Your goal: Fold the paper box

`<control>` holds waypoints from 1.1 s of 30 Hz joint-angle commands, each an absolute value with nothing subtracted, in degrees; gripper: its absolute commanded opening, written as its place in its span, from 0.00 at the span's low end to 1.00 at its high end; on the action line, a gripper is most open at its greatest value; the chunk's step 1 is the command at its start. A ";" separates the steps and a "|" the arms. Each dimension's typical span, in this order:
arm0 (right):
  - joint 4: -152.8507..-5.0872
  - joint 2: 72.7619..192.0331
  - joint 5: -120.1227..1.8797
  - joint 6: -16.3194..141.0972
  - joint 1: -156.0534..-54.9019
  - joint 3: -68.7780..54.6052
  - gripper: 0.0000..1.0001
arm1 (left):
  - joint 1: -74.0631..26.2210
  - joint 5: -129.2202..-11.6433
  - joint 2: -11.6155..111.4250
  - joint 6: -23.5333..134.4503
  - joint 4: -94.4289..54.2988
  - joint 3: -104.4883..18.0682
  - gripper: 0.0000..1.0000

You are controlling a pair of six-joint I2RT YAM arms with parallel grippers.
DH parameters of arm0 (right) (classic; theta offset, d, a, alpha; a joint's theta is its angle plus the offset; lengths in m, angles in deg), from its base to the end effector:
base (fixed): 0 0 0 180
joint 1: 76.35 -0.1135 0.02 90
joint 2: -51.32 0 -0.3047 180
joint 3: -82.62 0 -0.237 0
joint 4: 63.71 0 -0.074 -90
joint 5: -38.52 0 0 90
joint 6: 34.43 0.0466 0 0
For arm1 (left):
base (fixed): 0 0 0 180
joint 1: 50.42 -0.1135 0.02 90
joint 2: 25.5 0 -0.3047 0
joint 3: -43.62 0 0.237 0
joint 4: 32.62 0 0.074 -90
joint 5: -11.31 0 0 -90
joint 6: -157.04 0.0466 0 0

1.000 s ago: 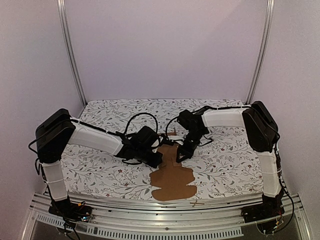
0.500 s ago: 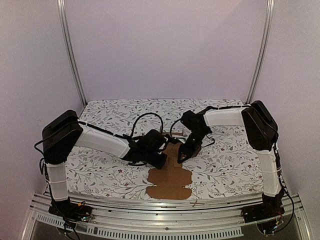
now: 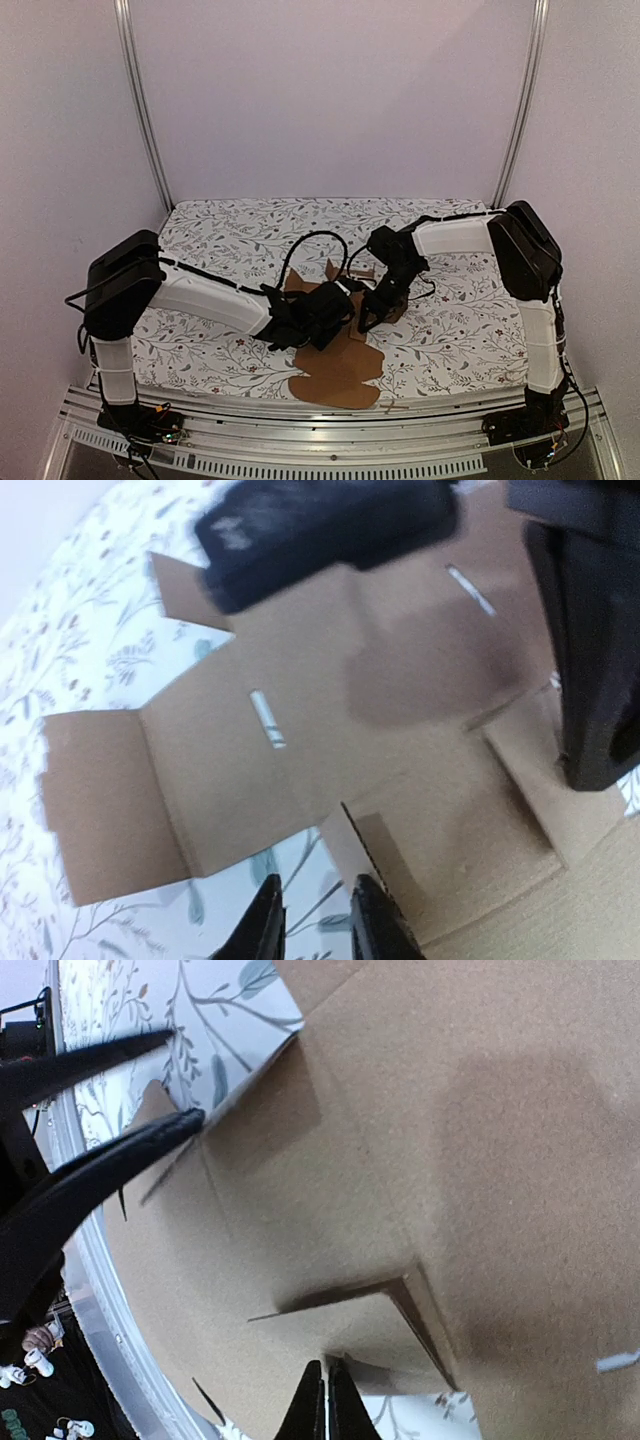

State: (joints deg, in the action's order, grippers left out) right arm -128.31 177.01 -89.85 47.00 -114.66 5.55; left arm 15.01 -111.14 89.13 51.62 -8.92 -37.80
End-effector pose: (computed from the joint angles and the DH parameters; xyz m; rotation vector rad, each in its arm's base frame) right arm 0.3127 0.2839 0.1589 1.1557 -2.6080 -0.9761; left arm 0.1920 -0.3599 0.1657 0.8086 2.2140 0.0678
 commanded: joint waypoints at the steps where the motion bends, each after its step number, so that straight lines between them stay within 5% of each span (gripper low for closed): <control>1: -135.13 167.89 -94.50 42.37 -111.62 7.71 0.04 | 15.67 -122.27 78.70 57.98 -3.35 -42.38 0.31; 5: -141.96 159.99 -102.75 38.55 -108.35 15.44 0.12 | 15.67 -129.75 70.48 63.53 -2.62 -47.22 0.53; 7: -144.65 155.94 -101.10 36.58 -108.03 19.75 0.17 | 15.50 -135.64 66.37 62.42 -6.27 -46.11 0.91; 8: -145.04 153.73 -98.96 35.12 -108.06 21.19 0.21 | 14.86 -138.13 64.38 60.53 -7.73 -44.93 0.98; 11: -138.31 145.99 -87.98 33.37 -107.97 19.83 0.56 | 9.78 -128.95 59.53 56.01 -6.11 -42.55 0.99; 12: -131.13 142.34 -81.95 34.38 -107.94 13.95 0.87 | 7.71 -124.54 58.71 53.61 -3.04 -42.58 0.99; 13: -122.38 137.29 -75.53 36.67 -107.94 8.12 0.97 | 4.75 -119.46 58.52 50.76 1.33 -43.07 0.98; 15: -110.48 132.07 -63.76 45.65 -107.31 -0.17 0.99 | -1.16 -109.31 59.13 43.74 8.87 -43.38 0.97; 21: -116.06 135.58 -73.86 45.29 -105.71 -2.23 0.99 | -9.35 -91.18 62.89 37.66 6.21 -36.03 0.83; 31: -119.61 140.73 -74.06 42.69 -105.68 -5.11 0.90 | -9.73 -88.78 83.60 36.11 11.62 -47.44 0.77; 33: -119.86 141.10 -74.10 42.45 -105.69 -5.60 0.90 | -9.81 -89.32 85.92 36.25 12.28 -49.12 0.69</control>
